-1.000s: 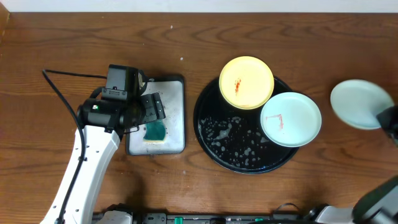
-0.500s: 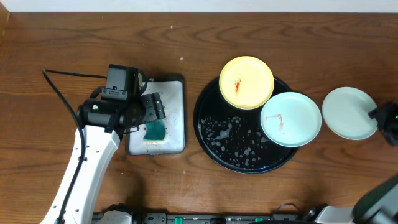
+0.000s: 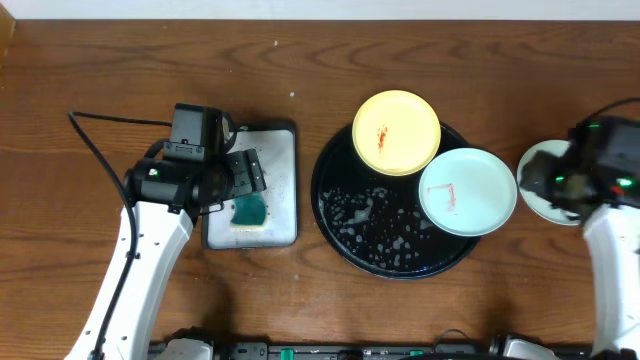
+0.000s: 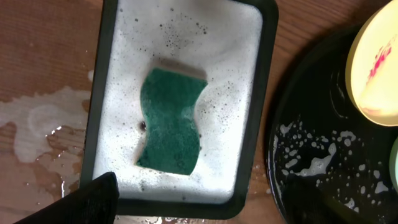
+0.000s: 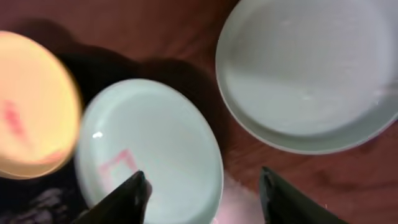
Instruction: Clean dirty plates on tray and stack at the side
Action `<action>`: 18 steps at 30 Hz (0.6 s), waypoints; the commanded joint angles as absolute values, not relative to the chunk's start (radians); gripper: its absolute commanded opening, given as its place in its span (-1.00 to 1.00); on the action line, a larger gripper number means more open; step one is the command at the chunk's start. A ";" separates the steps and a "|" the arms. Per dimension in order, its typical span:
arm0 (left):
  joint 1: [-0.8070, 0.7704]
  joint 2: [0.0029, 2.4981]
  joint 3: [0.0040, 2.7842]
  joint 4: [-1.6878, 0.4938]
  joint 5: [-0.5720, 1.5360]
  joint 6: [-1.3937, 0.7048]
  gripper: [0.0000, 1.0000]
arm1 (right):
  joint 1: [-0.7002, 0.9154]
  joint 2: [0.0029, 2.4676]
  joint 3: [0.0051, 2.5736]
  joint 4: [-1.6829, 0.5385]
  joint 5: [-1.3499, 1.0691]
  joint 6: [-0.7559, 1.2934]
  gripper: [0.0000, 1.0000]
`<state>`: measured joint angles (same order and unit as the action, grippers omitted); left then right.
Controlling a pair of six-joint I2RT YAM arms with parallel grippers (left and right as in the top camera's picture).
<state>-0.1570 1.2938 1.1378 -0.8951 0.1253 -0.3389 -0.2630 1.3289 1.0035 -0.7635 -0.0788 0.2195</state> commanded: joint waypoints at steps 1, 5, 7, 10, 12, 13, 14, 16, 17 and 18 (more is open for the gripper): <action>-0.151 1.293 1.143 -0.900 0.123 -0.333 0.68 | -0.228 1.380 0.904 -0.684 0.094 0.251 0.12; -0.151 1.293 1.143 -0.900 0.123 -0.333 0.68 | -0.228 1.441 0.829 -0.580 -0.005 0.238 -0.06; -0.151 1.293 1.143 -0.900 0.123 -0.333 0.68 | -0.228 1.472 0.810 -0.563 -0.001 0.238 -0.27; -0.151 1.293 1.143 -0.900 0.123 -0.333 0.68 | -0.228 1.477 0.810 -0.570 -0.014 0.239 -0.77; -0.151 1.293 1.143 -0.900 0.123 -0.333 0.68 | -0.228 1.456 0.817 -0.591 -0.051 0.239 -0.98; -0.151 1.293 1.143 -0.900 0.123 -0.333 0.68 | -0.228 1.444 0.821 -0.606 -0.063 0.238 -0.97; -0.151 1.293 1.143 -0.900 0.123 -0.333 0.68 | -0.228 1.423 0.827 -0.632 -0.072 0.239 -0.98; -0.151 1.293 1.143 -0.900 0.123 -0.333 0.68 | -0.228 1.374 0.836 -0.693 -0.076 0.238 -0.98; -0.151 1.293 1.143 -0.900 0.123 -0.333 0.68 | -0.228 1.342 0.838 -0.722 -0.078 0.238 -0.98; -0.151 1.293 1.143 -0.900 0.123 -0.333 0.68 | -0.228 1.303 0.838 -0.754 -0.081 0.238 -0.98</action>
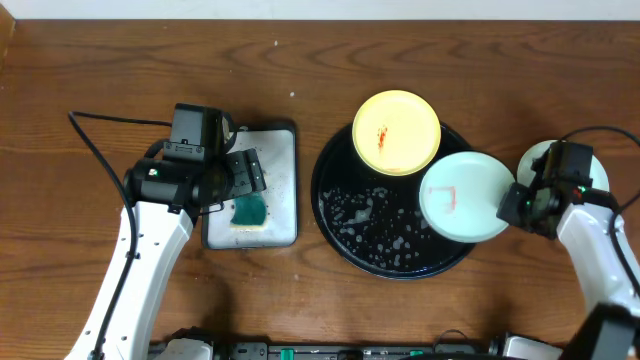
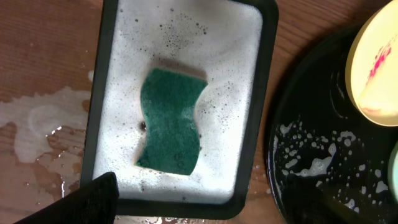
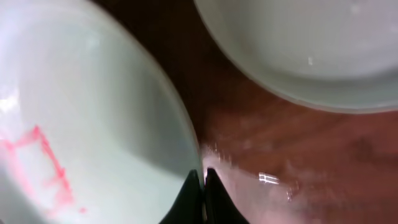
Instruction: Clean dirty plates on tray and stack at the side
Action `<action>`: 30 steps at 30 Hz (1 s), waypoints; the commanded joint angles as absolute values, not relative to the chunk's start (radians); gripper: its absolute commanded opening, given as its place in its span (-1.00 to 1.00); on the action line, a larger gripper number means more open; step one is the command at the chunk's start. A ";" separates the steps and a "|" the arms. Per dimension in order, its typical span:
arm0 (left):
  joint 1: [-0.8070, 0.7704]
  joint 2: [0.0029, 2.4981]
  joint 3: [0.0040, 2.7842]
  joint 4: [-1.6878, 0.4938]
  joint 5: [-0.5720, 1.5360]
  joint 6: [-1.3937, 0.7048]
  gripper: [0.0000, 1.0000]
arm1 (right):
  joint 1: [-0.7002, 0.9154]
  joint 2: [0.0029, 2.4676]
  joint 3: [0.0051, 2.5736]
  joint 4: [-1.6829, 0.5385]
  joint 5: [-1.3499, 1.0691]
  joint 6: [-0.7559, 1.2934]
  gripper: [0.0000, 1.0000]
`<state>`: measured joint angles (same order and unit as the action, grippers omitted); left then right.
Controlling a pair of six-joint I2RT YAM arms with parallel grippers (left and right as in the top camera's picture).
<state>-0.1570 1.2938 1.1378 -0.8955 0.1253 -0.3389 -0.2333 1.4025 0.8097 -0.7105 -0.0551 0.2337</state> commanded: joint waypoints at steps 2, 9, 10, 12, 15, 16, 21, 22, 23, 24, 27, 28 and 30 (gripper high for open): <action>-0.151 1.293 1.143 -0.900 0.123 -0.333 0.68 | -0.228 1.235 0.838 -0.807 -0.098 0.238 -0.98; -0.151 1.293 1.143 -0.900 0.123 -0.333 0.68 | -0.133 1.105 0.808 -0.894 -0.273 0.253 -0.98; -0.151 1.293 1.143 -0.900 0.123 -0.333 0.68 | -0.111 1.106 0.794 -0.893 -0.285 0.263 -0.97; -0.151 1.293 1.143 -0.900 0.123 -0.333 0.68 | -0.058 1.116 0.749 -0.869 -0.289 0.303 -0.98; -0.151 1.293 1.143 -0.900 0.123 -0.333 0.68 | 0.028 1.142 0.646 -0.761 -0.289 0.410 -0.98; -0.151 1.293 1.143 -0.900 0.123 -0.333 0.68 | 0.062 1.153 0.607 -0.704 -0.289 0.456 -0.97; -0.151 1.293 1.143 -0.900 0.123 -0.333 0.68 | 0.184 1.179 0.503 -0.472 -0.254 0.598 -0.97; -0.151 1.293 1.143 -0.900 0.123 -0.334 0.68 | 0.199 1.179 0.502 -0.446 -0.249 0.601 -0.97; -0.151 1.293 1.143 -0.900 0.123 -0.333 0.68 | 0.212 1.178 0.502 -0.422 -0.241 0.597 -0.98; -0.151 1.293 1.143 -0.900 0.123 -0.334 0.68 | 0.224 1.177 0.505 -0.400 -0.236 0.591 -0.81; -0.151 1.293 1.143 -0.913 0.144 -0.341 0.68 | 0.236 1.164 0.543 -0.405 -0.236 0.485 -0.30; -0.151 1.293 1.143 -0.928 0.155 -0.341 0.68 | 0.236 1.154 0.579 -0.440 -0.233 0.433 -0.25; -0.152 1.294 1.142 -0.943 0.163 -0.340 0.68 | 0.236 1.134 0.664 -0.533 -0.232 0.336 -0.24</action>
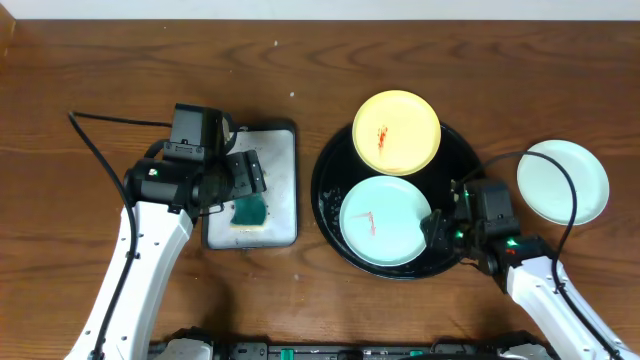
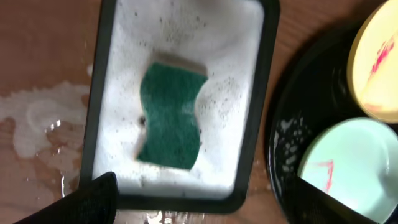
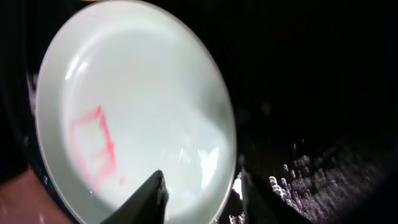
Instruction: Clean dirty plates on tray and stack at the side
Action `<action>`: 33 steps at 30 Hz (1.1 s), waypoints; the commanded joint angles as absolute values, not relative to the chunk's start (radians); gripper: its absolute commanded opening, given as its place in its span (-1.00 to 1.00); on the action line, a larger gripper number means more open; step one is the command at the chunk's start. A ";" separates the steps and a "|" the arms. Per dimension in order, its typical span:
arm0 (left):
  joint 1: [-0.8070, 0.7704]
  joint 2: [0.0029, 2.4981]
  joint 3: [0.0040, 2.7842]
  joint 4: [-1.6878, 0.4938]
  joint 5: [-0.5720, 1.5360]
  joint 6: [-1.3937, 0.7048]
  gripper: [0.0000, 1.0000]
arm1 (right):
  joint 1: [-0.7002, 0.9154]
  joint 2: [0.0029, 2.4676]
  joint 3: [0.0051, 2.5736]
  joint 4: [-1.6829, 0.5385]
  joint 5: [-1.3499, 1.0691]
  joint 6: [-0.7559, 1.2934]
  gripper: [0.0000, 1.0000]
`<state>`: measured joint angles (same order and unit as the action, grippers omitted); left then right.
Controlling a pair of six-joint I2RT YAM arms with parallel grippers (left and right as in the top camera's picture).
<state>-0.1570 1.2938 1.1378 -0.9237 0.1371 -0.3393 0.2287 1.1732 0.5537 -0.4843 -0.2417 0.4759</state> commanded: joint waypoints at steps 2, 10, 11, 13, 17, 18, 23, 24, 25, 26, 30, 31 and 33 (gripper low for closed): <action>-0.156 1.296 1.130 -0.968 0.169 -0.342 0.68 | 0.236 1.122 0.768 -0.645 -0.230 0.230 -0.21; -0.170 1.354 0.893 -0.701 0.067 -0.341 0.58 | 0.237 1.116 0.989 -0.923 -0.249 0.115 -0.21; -0.170 1.369 0.867 -0.662 0.055 -0.341 0.57 | 0.237 1.117 0.989 -0.932 -0.258 0.115 -0.21; -0.170 1.411 0.822 -0.577 0.052 -0.341 0.46 | 0.237 1.117 0.989 -0.958 -0.263 0.115 -0.20; -0.170 1.514 0.786 -0.474 0.052 -0.341 0.22 | 0.237 1.117 0.989 -0.997 -0.264 0.119 -0.24; -0.170 1.543 0.786 -0.463 0.052 -0.341 0.10 | 0.237 1.117 0.989 -1.004 -0.263 0.119 -0.26; -0.170 1.652 0.786 -0.431 0.071 -0.342 -0.83 | 0.237 1.117 0.988 -1.018 -0.263 0.120 -0.40; -0.170 1.660 0.786 -0.432 0.071 -0.341 -0.85 | 0.237 1.117 0.988 -1.018 -0.263 0.122 -0.41; -0.170 1.660 0.786 -0.442 0.071 -0.341 -0.85 | 0.237 1.117 0.988 -1.021 -0.263 0.132 -0.42; -0.170 1.657 0.788 -0.452 0.071 -0.341 -0.85 | 0.237 1.117 0.988 -1.022 -0.263 0.136 -0.43; -0.170 1.604 0.822 -0.530 0.071 -0.337 -0.85 | 0.237 1.117 0.988 -1.021 -0.263 0.138 -0.45; -0.170 1.581 0.835 -0.551 0.071 -0.337 -0.85 | 0.237 1.117 0.988 -1.022 -0.263 0.138 -0.45; -0.170 1.542 0.850 -0.577 0.071 -0.337 -0.66 | 0.237 1.117 0.988 -1.022 -0.263 0.138 -0.45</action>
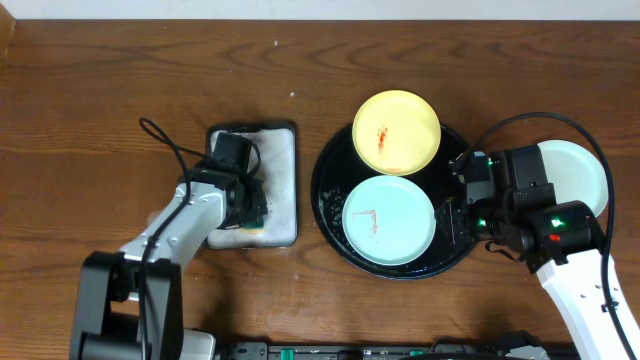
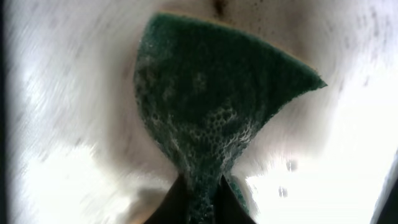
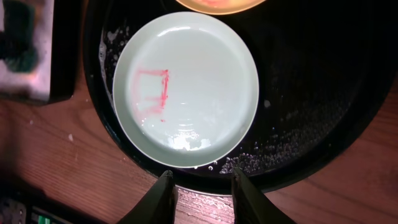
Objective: Clean dirty plates on tray and stack at the side
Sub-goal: 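Grasp the sponge again in the soapy tray with left gripper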
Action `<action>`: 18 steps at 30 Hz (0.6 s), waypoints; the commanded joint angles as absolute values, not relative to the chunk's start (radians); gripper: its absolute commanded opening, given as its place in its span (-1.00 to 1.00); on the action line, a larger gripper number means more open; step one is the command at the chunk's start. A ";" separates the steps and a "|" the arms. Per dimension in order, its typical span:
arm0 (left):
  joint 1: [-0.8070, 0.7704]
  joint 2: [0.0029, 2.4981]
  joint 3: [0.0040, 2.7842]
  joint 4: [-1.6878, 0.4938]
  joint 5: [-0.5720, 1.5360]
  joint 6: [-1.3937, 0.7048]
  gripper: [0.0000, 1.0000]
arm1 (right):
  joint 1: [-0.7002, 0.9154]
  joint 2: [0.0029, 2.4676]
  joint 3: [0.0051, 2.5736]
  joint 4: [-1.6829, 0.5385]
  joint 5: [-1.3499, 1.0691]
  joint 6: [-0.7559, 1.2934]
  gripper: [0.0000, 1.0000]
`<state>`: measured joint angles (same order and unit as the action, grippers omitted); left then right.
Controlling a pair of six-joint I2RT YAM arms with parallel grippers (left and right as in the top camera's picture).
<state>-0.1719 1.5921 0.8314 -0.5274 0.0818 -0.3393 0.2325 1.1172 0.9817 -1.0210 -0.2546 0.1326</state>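
Note:
A mint plate (image 1: 388, 220) with a red square mark (image 3: 185, 89) lies flat in the front middle of the round black tray (image 1: 450, 255). The yellow plate (image 1: 396, 132) with a red smear rests on the tray's far rim. My right gripper (image 3: 200, 193) hangs open above the tray's near edge, holding nothing. My left gripper (image 2: 200, 202) is down in the foamy soap tray (image 1: 282, 175), shut on the green sponge (image 2: 211, 106). In the overhead view the left gripper (image 1: 245, 205) covers most of the sponge.
A clean mint plate (image 1: 590, 175) lies on the table to the right of the black tray, partly behind my right arm. Foam and water spots cover the black tray's floor (image 3: 298, 146). Cables run from both arms.
My left gripper was open and high above the soap tray; now it is low in the foam and shut on the sponge. My right gripper has risen away from the mint plate, still open.
The marked mint plate first leaned on the tray's right rim with my right gripper open above it. Then the gripper was shut at that plate's edge. Later the plate lay in the tray's front middle beside the open gripper. The left gripper now grips the sponge.

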 commanded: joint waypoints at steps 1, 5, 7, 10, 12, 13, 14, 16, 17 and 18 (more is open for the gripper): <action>-0.170 1.511 0.851 -0.584 0.071 -0.337 -0.24 | 0.237 1.117 0.988 -1.023 -0.263 0.138 -0.46; -0.170 1.480 0.847 -0.590 0.070 -0.337 0.17 | 0.237 1.117 0.988 -1.032 -0.263 0.138 -0.43; -0.170 1.492 0.831 -0.569 0.070 -0.333 0.17 | 0.237 1.117 0.987 -1.037 -0.262 0.142 -0.39; -0.170 1.524 0.790 -0.504 0.070 -0.334 0.15 | 0.237 1.118 0.984 -1.044 -0.255 0.142 -0.31; -0.170 1.556 0.768 -0.464 0.070 -0.334 0.02 | 0.237 1.119 0.983 -1.052 -0.234 0.142 -0.29; -0.170 1.573 0.761 -0.449 0.070 -0.334 -0.10 | 0.237 1.121 0.983 -1.055 -0.228 0.143 -0.30; -0.170 1.594 0.756 -0.437 0.070 -0.334 -0.22 | 0.237 1.124 0.982 -1.058 -0.224 0.148 -0.29; -0.170 1.625 0.756 -0.430 0.070 -0.334 -0.57 | 0.237 1.132 0.981 -1.060 -0.225 0.160 -0.29; -0.170 1.639 0.757 -0.432 0.070 -0.333 -0.85 | 0.237 1.141 0.978 -1.060 -0.224 0.171 -0.29; -0.170 1.638 0.760 -0.441 0.071 -0.333 -0.85 | 0.237 1.148 0.977 -1.060 -0.224 0.176 -0.30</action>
<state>-0.1719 1.5822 0.7822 -0.4236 0.0753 -0.3367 0.2325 1.1252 0.9817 -1.0580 -0.2348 0.1471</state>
